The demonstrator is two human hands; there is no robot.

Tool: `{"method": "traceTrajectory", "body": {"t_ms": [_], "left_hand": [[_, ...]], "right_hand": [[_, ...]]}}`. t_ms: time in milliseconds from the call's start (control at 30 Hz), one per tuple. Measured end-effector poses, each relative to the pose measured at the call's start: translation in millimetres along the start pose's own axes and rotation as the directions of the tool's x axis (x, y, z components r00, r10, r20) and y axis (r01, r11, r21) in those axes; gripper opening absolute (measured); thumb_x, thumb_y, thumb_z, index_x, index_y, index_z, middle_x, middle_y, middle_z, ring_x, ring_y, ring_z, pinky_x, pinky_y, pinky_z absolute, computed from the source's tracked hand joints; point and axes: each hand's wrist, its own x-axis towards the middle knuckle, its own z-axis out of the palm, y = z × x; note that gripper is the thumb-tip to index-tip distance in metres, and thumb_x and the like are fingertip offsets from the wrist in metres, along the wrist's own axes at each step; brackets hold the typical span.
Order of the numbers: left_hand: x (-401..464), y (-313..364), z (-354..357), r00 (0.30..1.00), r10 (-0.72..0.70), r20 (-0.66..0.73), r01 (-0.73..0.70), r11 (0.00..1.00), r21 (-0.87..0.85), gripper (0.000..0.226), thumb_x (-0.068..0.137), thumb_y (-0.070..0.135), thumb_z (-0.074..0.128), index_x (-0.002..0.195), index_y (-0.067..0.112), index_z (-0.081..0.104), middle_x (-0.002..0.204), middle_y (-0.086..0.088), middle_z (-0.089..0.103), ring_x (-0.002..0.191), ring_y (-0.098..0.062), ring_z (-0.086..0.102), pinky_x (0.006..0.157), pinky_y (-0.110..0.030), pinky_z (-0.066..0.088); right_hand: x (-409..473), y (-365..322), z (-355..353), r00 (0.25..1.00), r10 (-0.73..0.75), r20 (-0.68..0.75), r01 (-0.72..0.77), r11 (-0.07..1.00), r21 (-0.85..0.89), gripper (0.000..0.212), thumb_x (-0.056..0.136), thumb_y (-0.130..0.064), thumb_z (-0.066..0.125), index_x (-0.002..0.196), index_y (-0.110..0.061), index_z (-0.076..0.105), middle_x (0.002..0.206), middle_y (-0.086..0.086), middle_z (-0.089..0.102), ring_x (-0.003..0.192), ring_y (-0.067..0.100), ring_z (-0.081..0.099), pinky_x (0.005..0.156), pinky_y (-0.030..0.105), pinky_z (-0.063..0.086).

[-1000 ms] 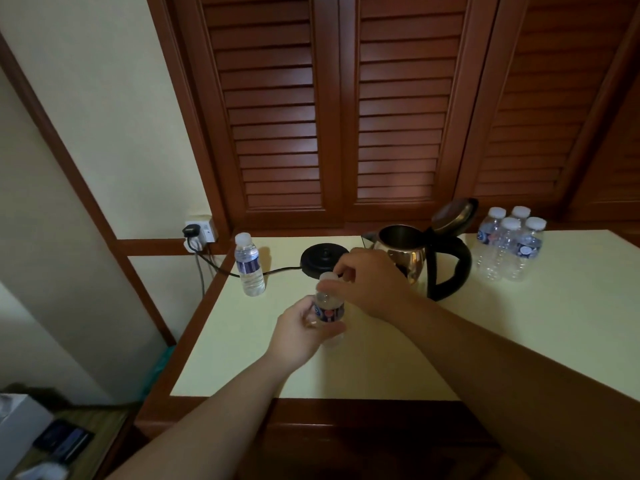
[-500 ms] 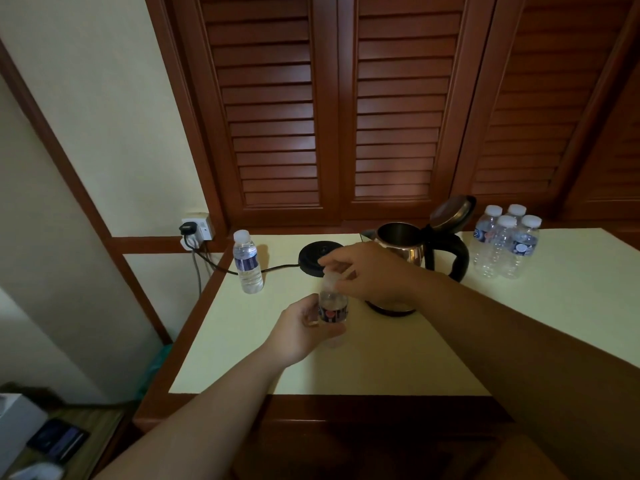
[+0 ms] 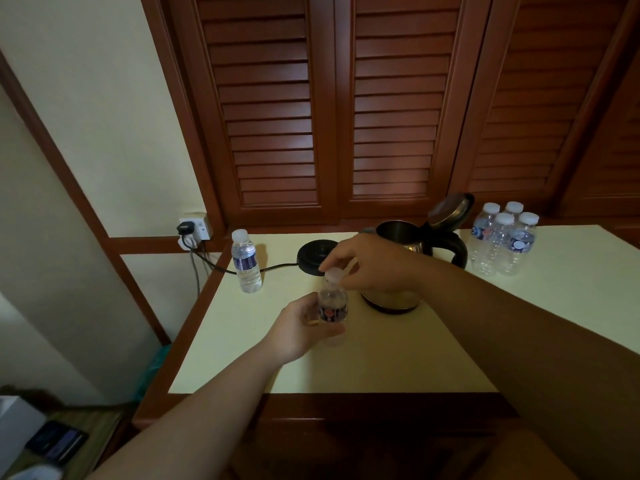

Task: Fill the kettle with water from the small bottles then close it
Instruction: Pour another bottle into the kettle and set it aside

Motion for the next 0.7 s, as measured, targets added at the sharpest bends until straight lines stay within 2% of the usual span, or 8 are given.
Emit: {"method": "traceTrajectory", "body": {"t_ms": [100,167,233,300,433,567,633,700], "left_hand": [[0,-1,0,1.000,0.006,-0.009,-0.006,1.000,0.028,0.051,0.069,0.043,0.088,0.116,0.030,0.071,0.110,0.009,0.077,0.103,-0.012,0.074,0.095,-0.046,0.060],[1,-2,1,0.999,0.008,-0.034,-0.007,0.999,0.051,0.048,0.071,0.038,0.090,0.115,0.032,0.070,0.108,0.012,0.077,0.101,-0.006,0.073,0.091,-0.037,0.060],[-1,-1,3,0.996,0.025,-0.091,-0.018,0.996,0.083,0.046,0.074,0.033,0.091,0.113,0.036,0.066,0.107,0.015,0.076,0.098,0.000,0.072,0.085,-0.026,0.058],[-4,-1,5,0.989,0.051,-0.140,-0.037,0.994,0.102,0.053,0.077,0.033,0.089,0.119,0.038,0.058,0.111,0.016,0.073,0.100,0.001,0.070,0.083,-0.022,0.058],[-8,-2,9,0.977,0.103,-0.186,-0.074,0.984,0.159,0.054,0.082,0.037,0.085,0.125,0.031,0.052,0.120,0.011,0.071,0.107,-0.007,0.069,0.089,-0.030,0.060],[-7,0,10,0.962,0.134,-0.239,-0.102,0.985,0.139,0.051,0.084,0.031,0.085,0.124,0.029,0.053,0.116,0.012,0.070,0.105,-0.003,0.069,0.086,-0.027,0.061],[-3,7,7,0.956,0.130,-0.265,-0.103,0.988,0.111,0.049,0.084,0.033,0.085,0.123,0.031,0.054,0.113,0.015,0.071,0.100,0.001,0.069,0.084,-0.027,0.061],[2,18,2,0.958,0.113,-0.265,-0.097,0.993,0.072,0.047,0.085,0.035,0.083,0.122,0.033,0.055,0.110,0.017,0.071,0.095,0.005,0.069,0.081,-0.025,0.059]], "right_hand": [[-8,14,1,0.988,0.064,-0.144,-0.060,0.998,0.029,0.033,0.096,-0.023,0.071,0.128,-0.022,0.071,0.110,-0.014,0.068,0.100,-0.002,0.063,0.072,0.007,0.045],[-19,30,8,0.965,0.145,-0.218,-0.137,0.989,0.049,0.034,0.096,-0.031,0.070,0.129,-0.021,0.069,0.108,-0.011,0.068,0.096,-0.003,0.062,0.071,0.008,0.044],[-32,48,23,0.952,0.221,-0.210,-0.223,0.975,0.014,0.038,0.096,-0.035,0.070,0.132,-0.023,0.067,0.109,-0.009,0.066,0.096,-0.001,0.061,0.075,0.013,0.046],[-45,61,44,0.950,0.265,-0.166,-0.275,0.960,-0.044,0.037,0.097,-0.037,0.069,0.131,-0.024,0.066,0.111,-0.009,0.067,0.099,0.003,0.062,0.081,0.020,0.050],[-60,72,86,0.953,0.301,-0.046,-0.304,0.947,-0.103,0.041,0.096,-0.037,0.066,0.135,-0.026,0.065,0.132,-0.009,0.065,0.114,0.006,0.058,0.099,0.030,0.050],[-66,72,109,0.962,0.271,-0.028,-0.270,0.932,-0.241,0.049,0.094,-0.047,0.066,0.140,-0.028,0.062,0.131,-0.009,0.067,0.118,0.012,0.054,0.109,0.040,0.043],[-70,74,107,0.953,0.298,-0.048,-0.301,0.923,-0.242,0.060,0.092,-0.054,0.065,0.145,-0.029,0.056,0.138,-0.010,0.060,0.127,0.015,0.049,0.112,0.038,0.039],[-79,85,98,0.936,0.325,-0.131,-0.350,0.897,-0.271,0.064,0.090,-0.063,0.061,0.144,-0.030,0.056,0.143,-0.010,0.056,0.128,0.012,0.049,0.108,0.031,0.040]]}}
